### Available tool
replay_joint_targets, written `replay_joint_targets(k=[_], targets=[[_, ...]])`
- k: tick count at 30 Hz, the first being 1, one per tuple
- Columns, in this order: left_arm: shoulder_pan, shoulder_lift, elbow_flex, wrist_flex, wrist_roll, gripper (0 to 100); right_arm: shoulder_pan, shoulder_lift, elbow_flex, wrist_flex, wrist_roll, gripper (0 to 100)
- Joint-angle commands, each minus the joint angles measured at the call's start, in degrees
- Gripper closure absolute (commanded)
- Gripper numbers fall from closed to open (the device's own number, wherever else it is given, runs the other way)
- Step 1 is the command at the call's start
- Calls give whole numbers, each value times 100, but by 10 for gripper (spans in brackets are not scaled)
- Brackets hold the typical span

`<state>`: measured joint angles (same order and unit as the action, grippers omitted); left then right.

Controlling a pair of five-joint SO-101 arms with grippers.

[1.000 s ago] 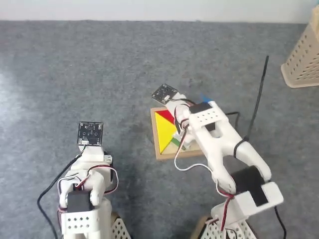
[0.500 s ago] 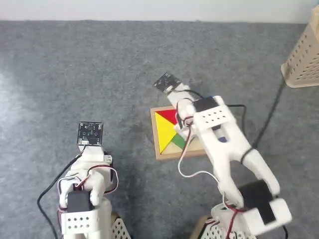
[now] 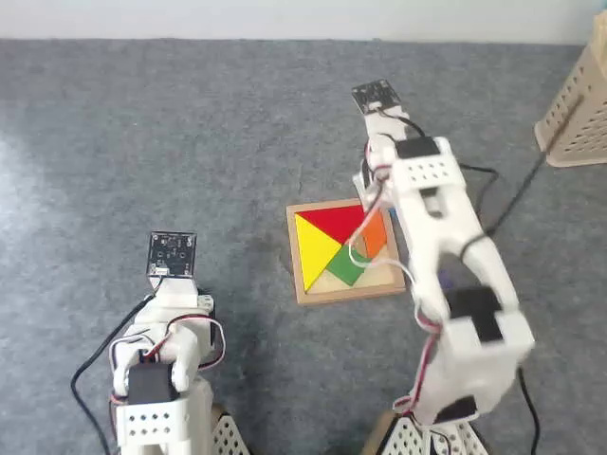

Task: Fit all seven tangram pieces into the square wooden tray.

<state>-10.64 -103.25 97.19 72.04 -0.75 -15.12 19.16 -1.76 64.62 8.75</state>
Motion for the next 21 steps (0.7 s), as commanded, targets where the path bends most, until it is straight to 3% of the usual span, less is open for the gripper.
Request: replay_joint_targets(k=[1, 7, 21], targets=[[35, -88, -66, 18, 44, 988, 189, 699, -1099, 180, -62, 817], [35, -88, -66, 18, 44, 988, 585, 1516, -1934, 391, 105, 817], [35, -88, -66, 18, 44, 988, 787, 1648, -1943, 391, 132, 817]])
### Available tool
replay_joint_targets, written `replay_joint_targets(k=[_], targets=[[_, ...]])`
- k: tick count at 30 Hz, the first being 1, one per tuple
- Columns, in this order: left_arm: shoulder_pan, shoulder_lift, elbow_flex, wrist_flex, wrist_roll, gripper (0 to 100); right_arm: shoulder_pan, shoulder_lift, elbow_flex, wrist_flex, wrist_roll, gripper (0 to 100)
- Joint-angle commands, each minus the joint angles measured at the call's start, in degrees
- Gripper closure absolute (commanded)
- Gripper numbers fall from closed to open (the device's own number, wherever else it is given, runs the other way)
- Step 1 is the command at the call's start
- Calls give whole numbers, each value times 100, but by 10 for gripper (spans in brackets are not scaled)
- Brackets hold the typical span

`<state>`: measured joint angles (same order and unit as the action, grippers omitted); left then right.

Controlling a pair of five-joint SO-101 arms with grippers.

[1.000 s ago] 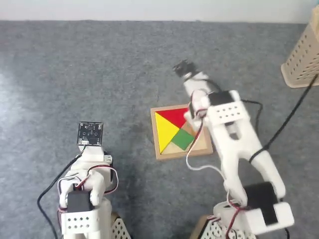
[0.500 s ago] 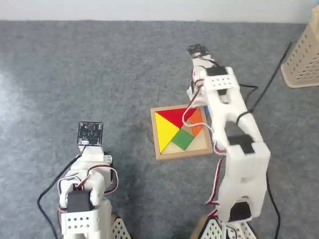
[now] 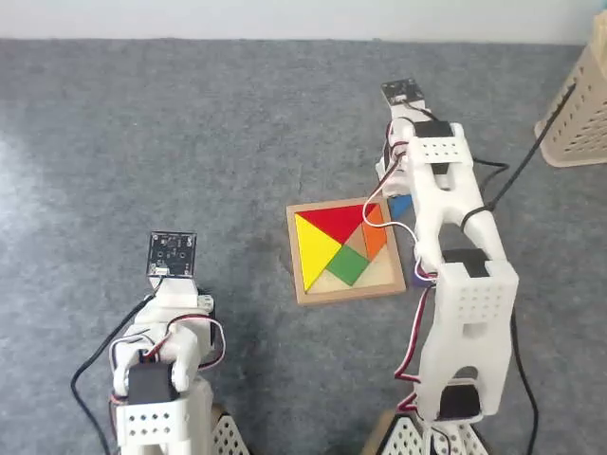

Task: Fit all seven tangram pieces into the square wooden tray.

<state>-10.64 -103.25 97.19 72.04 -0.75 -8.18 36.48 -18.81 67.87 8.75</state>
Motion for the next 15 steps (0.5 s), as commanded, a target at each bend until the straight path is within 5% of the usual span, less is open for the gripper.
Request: replay_joint_targets(k=[1, 15], targets=[[35, -88, -66, 18, 44, 988, 57, -92, -202, 75, 202, 817], [35, -88, -66, 18, 44, 988, 40, 251, -62, 66, 545, 820]])
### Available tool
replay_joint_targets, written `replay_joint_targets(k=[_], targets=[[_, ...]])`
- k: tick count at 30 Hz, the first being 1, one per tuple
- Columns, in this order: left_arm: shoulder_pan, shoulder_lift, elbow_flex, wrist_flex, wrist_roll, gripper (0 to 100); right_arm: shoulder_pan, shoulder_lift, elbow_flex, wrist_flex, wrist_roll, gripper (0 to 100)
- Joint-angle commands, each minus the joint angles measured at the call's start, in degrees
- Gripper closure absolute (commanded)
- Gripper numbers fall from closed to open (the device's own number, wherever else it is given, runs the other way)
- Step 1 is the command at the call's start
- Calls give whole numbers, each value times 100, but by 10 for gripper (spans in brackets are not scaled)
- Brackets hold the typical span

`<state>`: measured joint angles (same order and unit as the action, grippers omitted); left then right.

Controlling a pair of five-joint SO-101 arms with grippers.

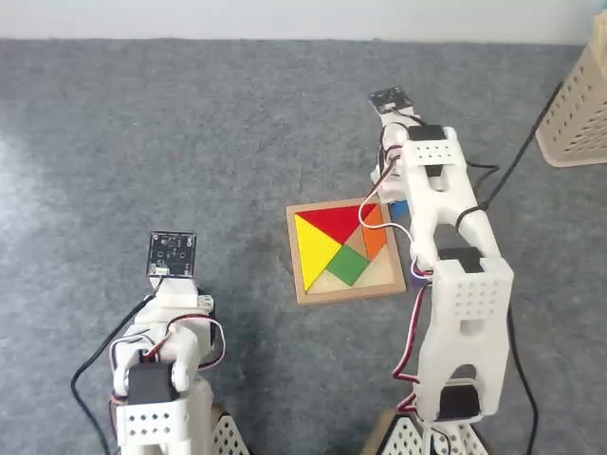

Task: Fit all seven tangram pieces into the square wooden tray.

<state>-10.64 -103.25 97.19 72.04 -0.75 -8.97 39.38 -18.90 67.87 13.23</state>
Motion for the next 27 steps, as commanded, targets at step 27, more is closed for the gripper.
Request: replay_joint_targets(k=[27], targets=[[35, -88, -66, 18, 44, 988, 84, -136, -53, 215, 79, 803]])
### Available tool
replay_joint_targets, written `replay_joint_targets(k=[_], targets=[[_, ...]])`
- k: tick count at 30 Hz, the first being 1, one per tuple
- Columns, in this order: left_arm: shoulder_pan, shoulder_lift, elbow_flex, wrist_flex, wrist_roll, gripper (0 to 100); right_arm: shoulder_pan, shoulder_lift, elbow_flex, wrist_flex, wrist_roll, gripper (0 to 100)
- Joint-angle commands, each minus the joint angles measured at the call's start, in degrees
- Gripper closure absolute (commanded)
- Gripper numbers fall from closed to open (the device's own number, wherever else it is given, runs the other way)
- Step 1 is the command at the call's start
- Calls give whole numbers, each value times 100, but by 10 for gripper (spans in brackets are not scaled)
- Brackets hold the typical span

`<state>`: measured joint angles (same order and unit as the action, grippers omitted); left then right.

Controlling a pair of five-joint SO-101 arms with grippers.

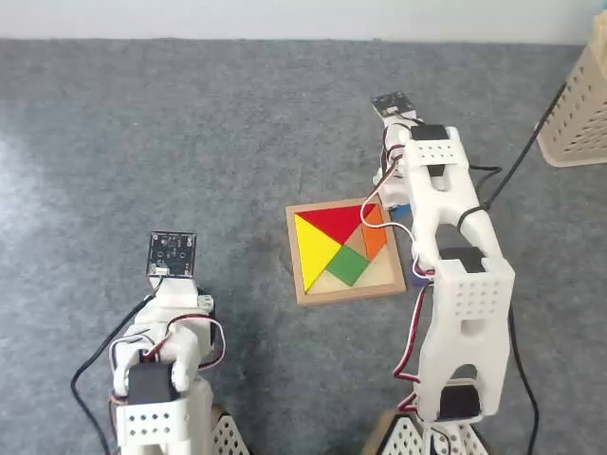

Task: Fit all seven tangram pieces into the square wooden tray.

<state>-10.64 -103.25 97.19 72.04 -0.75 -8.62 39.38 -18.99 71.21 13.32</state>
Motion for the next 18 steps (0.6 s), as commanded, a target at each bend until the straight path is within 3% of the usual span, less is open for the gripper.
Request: replay_joint_targets(k=[1, 12, 18], targets=[[35, -88, -66, 18, 44, 988, 31, -136, -35, -180, 79, 805], [35, -88, -66, 18, 44, 988, 4, -22, -44, -242, 97, 860], [35, -88, -66, 18, 44, 988, 4, -22, -53, -251, 281, 765]])
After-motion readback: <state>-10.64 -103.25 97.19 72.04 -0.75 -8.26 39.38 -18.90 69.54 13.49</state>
